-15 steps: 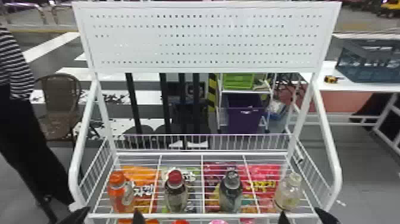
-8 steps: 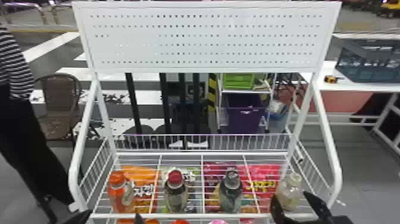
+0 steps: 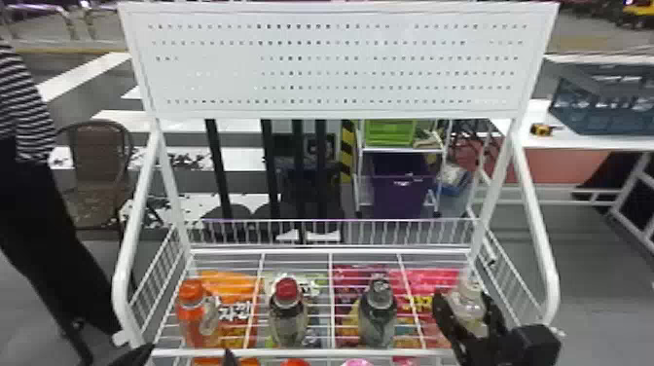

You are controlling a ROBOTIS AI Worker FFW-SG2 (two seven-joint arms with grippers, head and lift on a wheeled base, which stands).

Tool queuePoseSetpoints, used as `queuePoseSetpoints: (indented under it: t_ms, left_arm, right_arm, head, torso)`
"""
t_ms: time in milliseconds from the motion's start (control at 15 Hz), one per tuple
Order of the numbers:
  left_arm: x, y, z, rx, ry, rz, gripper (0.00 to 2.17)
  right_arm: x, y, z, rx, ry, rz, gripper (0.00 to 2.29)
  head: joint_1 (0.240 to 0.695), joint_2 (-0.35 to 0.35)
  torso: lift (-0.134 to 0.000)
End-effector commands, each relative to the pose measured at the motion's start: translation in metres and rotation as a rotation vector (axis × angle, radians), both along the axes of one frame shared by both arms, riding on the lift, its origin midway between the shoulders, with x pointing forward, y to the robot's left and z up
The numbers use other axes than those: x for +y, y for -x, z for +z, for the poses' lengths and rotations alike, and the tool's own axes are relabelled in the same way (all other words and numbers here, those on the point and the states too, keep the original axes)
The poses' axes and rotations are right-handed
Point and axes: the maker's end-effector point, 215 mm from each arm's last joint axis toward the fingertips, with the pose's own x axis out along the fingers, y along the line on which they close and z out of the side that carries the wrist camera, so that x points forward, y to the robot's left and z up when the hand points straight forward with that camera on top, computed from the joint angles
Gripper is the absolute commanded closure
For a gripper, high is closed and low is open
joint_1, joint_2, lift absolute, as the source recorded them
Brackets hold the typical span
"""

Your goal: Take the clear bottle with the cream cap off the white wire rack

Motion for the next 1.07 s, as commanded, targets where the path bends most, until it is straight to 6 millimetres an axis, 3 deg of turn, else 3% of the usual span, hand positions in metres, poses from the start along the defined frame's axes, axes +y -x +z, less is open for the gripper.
queuePoseSetpoints:
  t_ms: [0,133,333,800,1000]
  left_arm:
    - [-0.003,0.000,0.001,-0.003,0.004,-0.006,0.14]
    - [-0.008,0.001,0.003,-0.006,0.010,-0.015,0.14]
    - [-0.010,0.003,0.008,-0.025,0.016,-0.019,0.14]
    - [-0.006,-0.003,0.019,-0.055,0.012,-0.023,0.14]
    - [0.004,-0.011,0.016,-0.059,0.012,-0.005,0.14]
  right_arm:
    - [-0.005,0.007,0.016,-0.023,0.002,-0.008,1.57]
    - [-0.007,0.023,0.039,-0.037,0.003,-0.013,1.57]
    - [-0.008,0.064,0.072,-0.047,0.015,-0.014,1.57]
    - [-0.046,0.174,0.118,-0.015,0.068,-0.071,1.55]
    - [-0.054,0.198,0.143,-0.026,0.079,-0.068,1.55]
  head:
    - [0.499,0.000]
    - [0.499,0.000]
    - [0.499,0.000]
    - [0.499,0.000]
    - [0.499,0.000]
  torso:
    - [0.000]
    - [0.000]
    - [0.000]
    - [0.000]
    - [0.000]
